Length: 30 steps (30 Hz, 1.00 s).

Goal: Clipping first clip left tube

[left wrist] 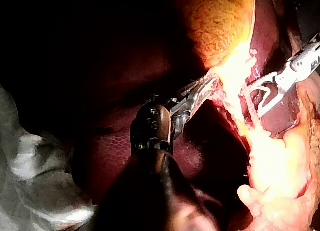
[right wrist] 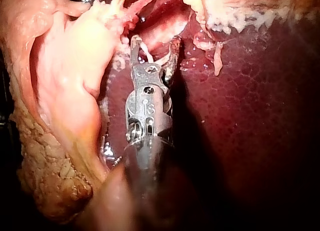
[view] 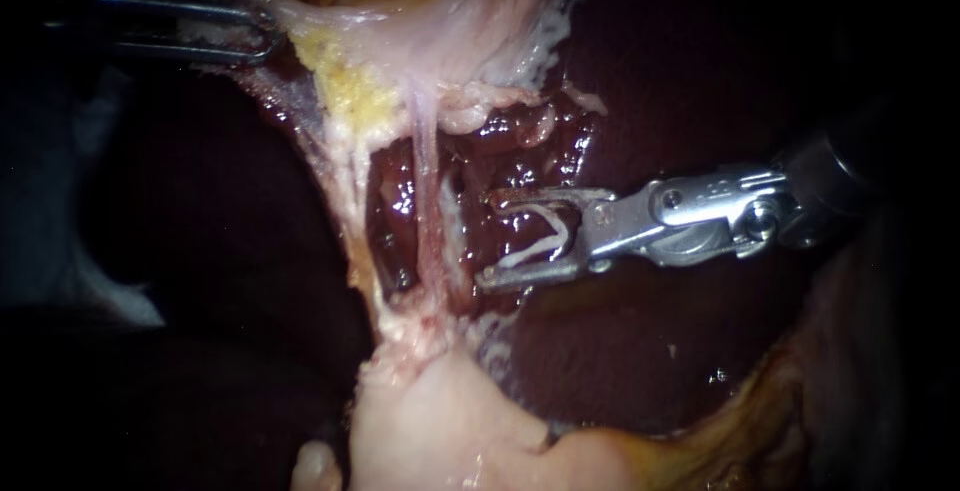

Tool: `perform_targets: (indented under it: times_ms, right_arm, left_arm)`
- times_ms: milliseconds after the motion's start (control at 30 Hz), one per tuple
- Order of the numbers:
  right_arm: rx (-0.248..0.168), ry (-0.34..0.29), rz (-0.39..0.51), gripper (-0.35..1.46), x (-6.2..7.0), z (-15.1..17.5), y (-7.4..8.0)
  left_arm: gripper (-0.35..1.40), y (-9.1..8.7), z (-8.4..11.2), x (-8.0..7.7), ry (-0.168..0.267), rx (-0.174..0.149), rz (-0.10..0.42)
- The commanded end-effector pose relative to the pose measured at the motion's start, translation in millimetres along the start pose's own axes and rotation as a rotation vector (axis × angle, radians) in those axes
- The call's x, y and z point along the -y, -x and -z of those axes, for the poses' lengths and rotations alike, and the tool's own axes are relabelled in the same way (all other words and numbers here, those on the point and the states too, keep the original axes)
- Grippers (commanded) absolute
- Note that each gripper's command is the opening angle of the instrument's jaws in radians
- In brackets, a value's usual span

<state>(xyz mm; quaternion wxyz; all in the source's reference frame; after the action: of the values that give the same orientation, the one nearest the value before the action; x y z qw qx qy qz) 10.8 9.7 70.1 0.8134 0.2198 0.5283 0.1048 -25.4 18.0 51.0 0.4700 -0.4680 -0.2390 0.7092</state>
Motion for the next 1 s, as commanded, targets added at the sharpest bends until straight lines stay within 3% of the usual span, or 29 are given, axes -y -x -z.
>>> perform_targets:
  times_ms: [33, 600, 800, 1000]
  right_arm:
    - [-0.002, -0.006, -0.009, 0.50, 0.4, 0.2, -0.5]
    - [-0.035, -0.103, -0.066, 0.48, 5.0, 1.7, -6.6]
    - [-0.057, -0.135, -0.080, 0.48, 5.7, 0.5, -7.6]
    - [-0.066, -0.132, -0.084, 0.49, 5.4, -1.2, -8.1]
  left_arm:
    - [-0.35, 0.0, 0.0, 0.0, 0.000, 0.000, 0.000]
    - [-0.35, 0.0, -0.1, 0.1, 0.000, 0.000, -0.001]
    - [-0.35, 0.1, -0.1, 0.2, 0.000, 0.000, -0.001]
    - [-0.35, 0.1, -0.1, 0.2, 0.000, 0.000, -0.001]
